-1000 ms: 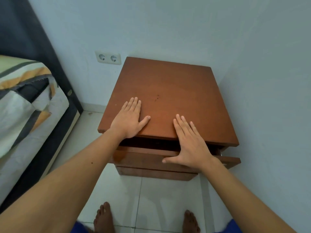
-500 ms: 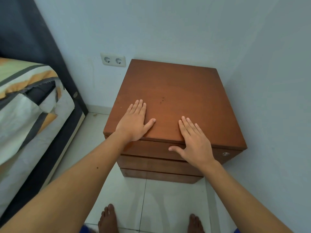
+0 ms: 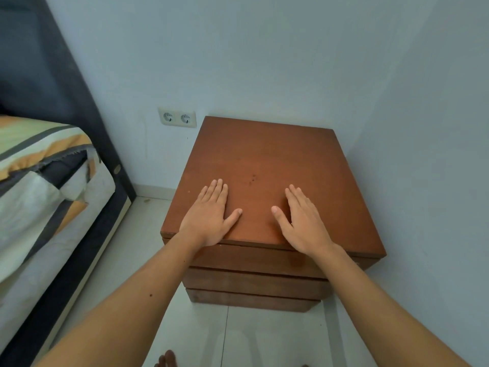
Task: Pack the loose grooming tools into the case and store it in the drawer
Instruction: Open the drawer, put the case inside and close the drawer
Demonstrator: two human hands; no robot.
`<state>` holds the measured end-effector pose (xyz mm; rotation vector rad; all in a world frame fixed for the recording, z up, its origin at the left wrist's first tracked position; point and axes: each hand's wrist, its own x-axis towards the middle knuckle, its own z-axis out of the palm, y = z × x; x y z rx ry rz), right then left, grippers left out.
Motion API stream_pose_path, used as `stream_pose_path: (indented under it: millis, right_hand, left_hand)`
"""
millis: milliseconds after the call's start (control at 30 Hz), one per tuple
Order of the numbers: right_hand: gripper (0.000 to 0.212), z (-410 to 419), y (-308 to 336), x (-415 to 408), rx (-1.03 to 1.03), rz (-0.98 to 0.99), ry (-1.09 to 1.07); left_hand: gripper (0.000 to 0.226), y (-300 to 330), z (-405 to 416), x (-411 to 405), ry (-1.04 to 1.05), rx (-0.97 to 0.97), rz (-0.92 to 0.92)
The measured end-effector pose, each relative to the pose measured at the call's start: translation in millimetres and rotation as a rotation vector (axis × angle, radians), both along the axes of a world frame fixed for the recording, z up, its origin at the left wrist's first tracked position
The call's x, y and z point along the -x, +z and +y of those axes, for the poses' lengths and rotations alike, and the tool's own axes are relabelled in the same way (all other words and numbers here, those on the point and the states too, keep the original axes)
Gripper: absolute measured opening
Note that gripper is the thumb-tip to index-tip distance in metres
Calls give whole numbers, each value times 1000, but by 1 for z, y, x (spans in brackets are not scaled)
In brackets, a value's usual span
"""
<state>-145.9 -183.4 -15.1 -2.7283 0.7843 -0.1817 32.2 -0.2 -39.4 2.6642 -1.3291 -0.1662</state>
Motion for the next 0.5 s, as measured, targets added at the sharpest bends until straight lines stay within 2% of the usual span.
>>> stream_pose_path:
  millis: [200,500]
  right_hand:
    - [87,-6,-9,-14,75,167,-17]
    - [86,-2,-9,-12,107,192,-15]
  left_hand:
    - [87,1,-2,1,9,-24,-9]
    - [86,-1,-1,1,8,-28,-25]
